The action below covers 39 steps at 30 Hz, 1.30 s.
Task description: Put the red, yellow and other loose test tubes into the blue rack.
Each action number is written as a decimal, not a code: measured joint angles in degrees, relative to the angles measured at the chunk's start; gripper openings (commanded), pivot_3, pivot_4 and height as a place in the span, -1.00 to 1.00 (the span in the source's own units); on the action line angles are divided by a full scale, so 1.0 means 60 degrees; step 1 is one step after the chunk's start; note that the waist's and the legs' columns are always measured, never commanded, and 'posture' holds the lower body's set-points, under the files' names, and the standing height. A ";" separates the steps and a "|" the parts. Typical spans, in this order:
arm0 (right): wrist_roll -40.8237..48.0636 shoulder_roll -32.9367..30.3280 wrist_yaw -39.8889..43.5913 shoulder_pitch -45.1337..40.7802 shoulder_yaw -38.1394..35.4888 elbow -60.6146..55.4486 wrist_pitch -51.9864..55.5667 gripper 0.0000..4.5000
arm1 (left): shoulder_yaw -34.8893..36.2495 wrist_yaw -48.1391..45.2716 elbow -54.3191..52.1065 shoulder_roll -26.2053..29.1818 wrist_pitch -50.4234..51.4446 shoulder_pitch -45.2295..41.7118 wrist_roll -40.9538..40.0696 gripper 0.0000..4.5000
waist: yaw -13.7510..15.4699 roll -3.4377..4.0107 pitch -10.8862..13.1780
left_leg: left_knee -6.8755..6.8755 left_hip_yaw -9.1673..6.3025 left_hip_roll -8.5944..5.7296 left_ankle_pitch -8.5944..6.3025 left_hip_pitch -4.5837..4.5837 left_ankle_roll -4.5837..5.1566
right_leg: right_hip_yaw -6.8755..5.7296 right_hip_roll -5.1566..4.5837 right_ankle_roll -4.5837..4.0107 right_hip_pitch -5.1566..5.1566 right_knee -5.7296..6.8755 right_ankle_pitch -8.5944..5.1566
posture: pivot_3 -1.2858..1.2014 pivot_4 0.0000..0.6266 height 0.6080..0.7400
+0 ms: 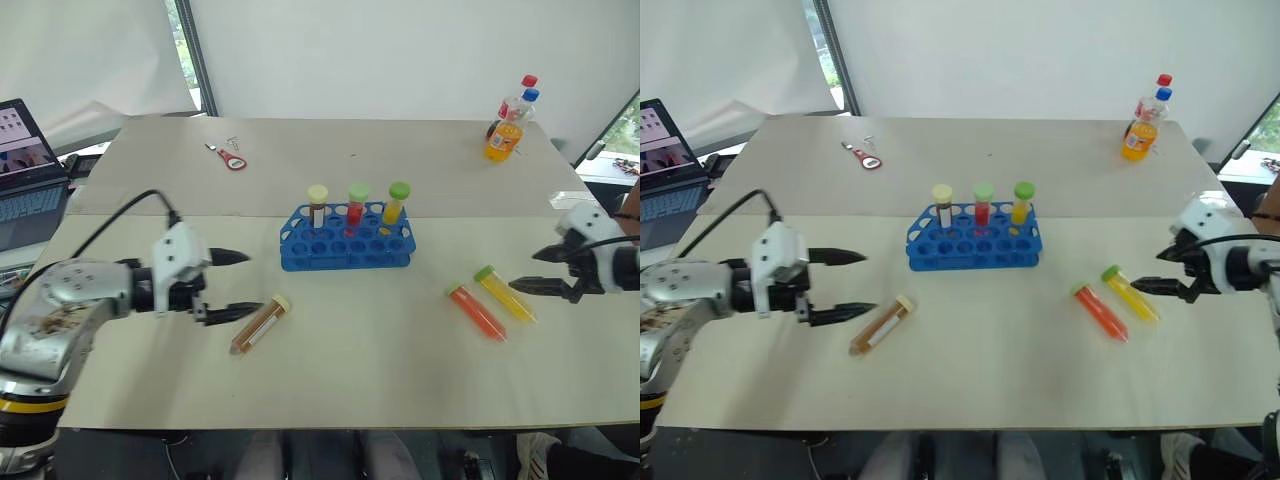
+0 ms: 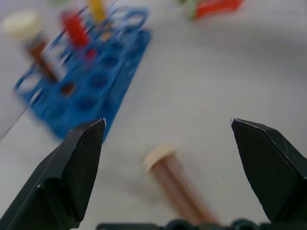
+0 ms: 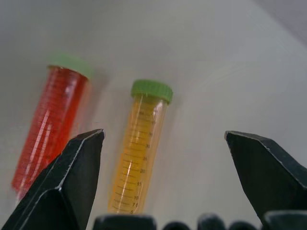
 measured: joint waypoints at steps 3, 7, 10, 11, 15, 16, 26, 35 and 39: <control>-0.0546 0.0448 0.0039 -0.0903 0.0800 0.0563 0.0924 0.98 | -0.0517 -0.0254 -0.0394 -0.0198 0.0097 -0.0594 -0.0225 0.99 | 0.0019 0.0000 0.0000 | -0.0001 -0.0006 -0.0002 0.0000 -0.0006 0.0001 | -0.0003 0.0005 0.0000 0.0000 -0.0007 -0.0001 | 0.03 -0.52 0.89; -0.1064 0.0841 0.0157 -0.1644 0.1515 0.1459 0.1456 0.98 | -0.1050 -0.0619 -0.0591 -0.0312 0.0039 -0.0968 -0.0208 0.99 | 0.0053 0.0000 0.0000 | -0.0001 -0.0009 -0.0004 0.0000 -0.0022 0.0002 | -0.0006 0.0005 0.0000 -0.0004 -0.0021 -0.0001 | 0.03 -0.52 0.89; -0.1539 0.1092 0.0239 -0.2117 0.2023 0.2169 0.1392 0.98 | -0.1416 -0.0787 -0.0588 -0.0573 -0.0065 -0.1268 -0.0181 0.99 | 0.0084 0.0000 0.0000 | 0.0008 -0.0016 -0.0008 0.0000 -0.0030 0.0002 | -0.0011 0.0003 0.0002 -0.0003 -0.0024 0.0000 | 0.03 -0.52 0.89; -0.1734 0.1221 0.0212 -0.2271 0.2149 0.2498 0.1321 0.98 | -0.1535 -0.0822 -0.0588 -0.0633 -0.0194 -0.1348 -0.0131 0.99 | 0.0076 0.0000 0.0000 | 0.0010 -0.0016 -0.0008 0.0000 -0.0030 0.0002 | -0.0010 0.0003 0.0002 -0.0003 -0.0024 0.0000 | 0.03 -0.52 0.89; -0.2052 0.1379 0.0369 -0.2420 0.2438 0.3009 0.1160 0.49 | -0.1807 -0.0901 -0.0587 -0.0667 -0.0403 -0.1372 0.0138 1.00 | 0.0062 0.0000 0.0000 | 0.0007 -0.0021 -0.0006 0.0000 -0.0028 0.0002 | -0.0012 0.0006 0.0001 -0.0004 -0.0021 0.0000 | 0.03 -0.52 0.89; -0.2125 0.1417 0.0532 -0.2486 0.2488 0.3092 0.1141 0.30 | -0.1851 -0.0900 -0.0587 -0.0668 -0.0450 -0.1368 0.0200 1.00 | 0.0060 0.0000 0.0000 | 0.0007 -0.0020 -0.0006 0.0000 -0.0028 0.0002 | -0.0011 0.0007 0.0001 -0.0004 -0.0021 0.0000 | 0.03 -0.52 0.89; -0.2139 0.1535 0.1327 -0.2798 0.2409 0.3373 0.1432 -0.56 | -0.1638 -0.0704 -0.0528 -0.0714 -0.0473 -0.1030 0.0118 1.00 | 0.0056 0.0002 0.0001 | 0.0008 -0.0025 -0.0005 0.0000 -0.0027 0.0002 | -0.0012 0.0006 0.0001 -0.0006 -0.0016 0.0000 | 0.03 -0.52 0.89; 0.0597 0.2115 0.0805 -0.2498 -0.1442 -0.1872 0.4453 -0.56 | -0.0472 0.0024 0.0602 -0.0971 -0.0779 0.0053 0.0214 1.00 | 0.0042 0.0009 0.0004 | -0.0002 -0.0071 0.0014 0.0000 -0.0031 0.0003 | -0.0037 0.0017 -0.0003 -0.0014 0.0002 -0.0001 | 0.03 -0.52 0.89; 0.1802 0.4360 -0.1130 -0.0837 -0.3306 -0.4790 0.4251 -0.56 | -0.0357 0.0239 0.0753 -0.1225 -0.0983 0.0258 0.0204 1.00 | 0.0135 -0.0020 -0.0010 | 0.0006 -0.0102 0.0002 0.0002 -0.0051 -0.0002 | -0.0053 0.0001 -0.0001 -0.0002 -0.0004 0.0001 | 0.03 -0.52 0.89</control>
